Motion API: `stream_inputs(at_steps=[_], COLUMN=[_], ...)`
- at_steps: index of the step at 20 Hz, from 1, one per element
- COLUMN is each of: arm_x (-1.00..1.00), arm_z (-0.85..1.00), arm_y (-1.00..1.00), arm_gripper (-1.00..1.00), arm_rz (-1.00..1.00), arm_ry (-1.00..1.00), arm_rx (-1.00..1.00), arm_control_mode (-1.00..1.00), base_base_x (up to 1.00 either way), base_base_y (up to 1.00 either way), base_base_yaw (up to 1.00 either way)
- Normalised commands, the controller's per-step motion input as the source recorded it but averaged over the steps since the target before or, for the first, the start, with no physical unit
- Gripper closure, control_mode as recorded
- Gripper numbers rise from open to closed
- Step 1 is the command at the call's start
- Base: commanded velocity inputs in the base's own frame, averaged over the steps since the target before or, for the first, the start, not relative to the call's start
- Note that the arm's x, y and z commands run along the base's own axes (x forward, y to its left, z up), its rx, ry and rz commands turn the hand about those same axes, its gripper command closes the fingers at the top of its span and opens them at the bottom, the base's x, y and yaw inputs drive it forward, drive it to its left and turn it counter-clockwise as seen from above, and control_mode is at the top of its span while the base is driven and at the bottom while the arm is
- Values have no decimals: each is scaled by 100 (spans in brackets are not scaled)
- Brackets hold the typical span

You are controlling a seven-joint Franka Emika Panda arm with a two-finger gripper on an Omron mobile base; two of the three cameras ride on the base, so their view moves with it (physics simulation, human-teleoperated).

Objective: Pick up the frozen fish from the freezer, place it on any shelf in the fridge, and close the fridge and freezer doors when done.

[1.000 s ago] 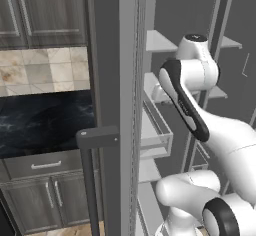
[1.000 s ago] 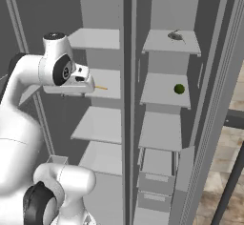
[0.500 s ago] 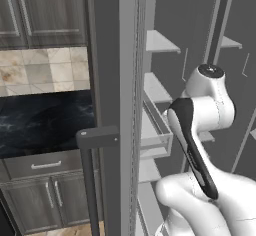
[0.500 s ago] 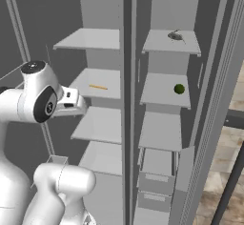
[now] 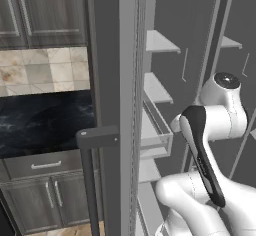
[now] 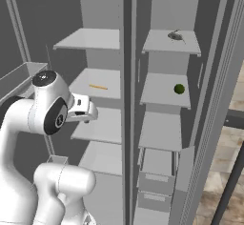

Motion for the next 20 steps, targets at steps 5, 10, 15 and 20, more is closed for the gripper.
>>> stream_inputs(at_steps=[5,10,15,20], arm_x=[0,0,0,0], arm_z=[0,0,0,0], arm_y=[-69,-17,0,0], arm_gripper=[-100,-100,-100,-100], arm_rz=[0,-2,0,0], arm_ry=[-2,0,0,0], arm_rx=[0,0,0,0], arm_control_mode=[-100,-100,-100,-100], base_base_x=[0,0,0,0], base_base_y=[0,0,0,0], base_base_yaw=[0,0,0,0])
